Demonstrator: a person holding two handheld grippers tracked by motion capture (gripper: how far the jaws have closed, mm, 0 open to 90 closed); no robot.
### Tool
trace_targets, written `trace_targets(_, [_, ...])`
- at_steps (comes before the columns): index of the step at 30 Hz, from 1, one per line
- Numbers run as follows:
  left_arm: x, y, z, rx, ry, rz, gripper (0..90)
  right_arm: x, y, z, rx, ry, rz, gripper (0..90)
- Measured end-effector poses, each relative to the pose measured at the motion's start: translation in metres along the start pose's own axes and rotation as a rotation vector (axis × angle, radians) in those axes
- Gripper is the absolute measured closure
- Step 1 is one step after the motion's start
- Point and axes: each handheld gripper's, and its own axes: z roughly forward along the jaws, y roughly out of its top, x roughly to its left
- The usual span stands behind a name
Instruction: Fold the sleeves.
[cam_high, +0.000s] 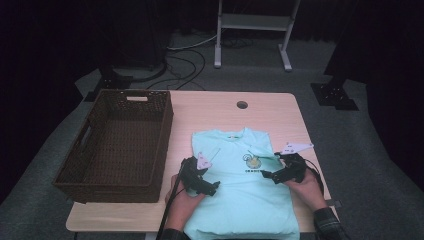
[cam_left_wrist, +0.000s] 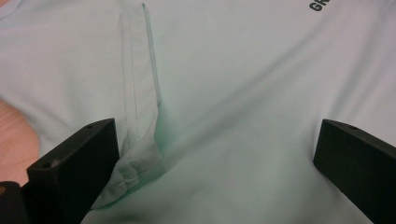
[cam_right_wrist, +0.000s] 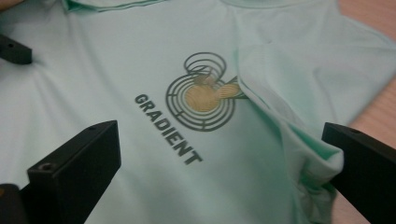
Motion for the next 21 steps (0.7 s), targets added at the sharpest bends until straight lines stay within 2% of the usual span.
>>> trace_targets(5, [0.000, 0.000, 0.000, 0.000, 0.000, 0.000, 0.0, 0.006, -0.005, 0.010, 0.063, 0.013, -0.024, 0.0])
trace_targets(6, [0.000, 0.000, 0.000, 0.000, 0.000, 0.001, 0.0, 0.007, -0.006, 0.011, 0.065, -0.002, -0.050, 0.0])
trace_targets(9, [0.000, 0.000, 0.000, 0.000, 0.001, 0.001, 0.0, 0.010, -0.005, 0.012, 0.080, -0.022, -0.075, 0.0])
trace_targets(10, [0.000, 0.000, 0.000, 0.000, 0.001, 0.001, 0.0, 0.012, -0.005, 0.013, 0.089, -0.042, -0.102, 0.0])
trace_targets(11, [0.000, 0.000, 0.000, 0.000, 0.001, 0.001, 0.0, 0.014, -0.005, 0.014, 0.083, -0.044, -0.108, 0.0])
trace_targets(21, [-0.001, 0.001, 0.001, 0.001, 0.001, -0.004, 0.0, 0.013, -0.007, 0.013, 0.075, -0.040, -0.100, 0.0])
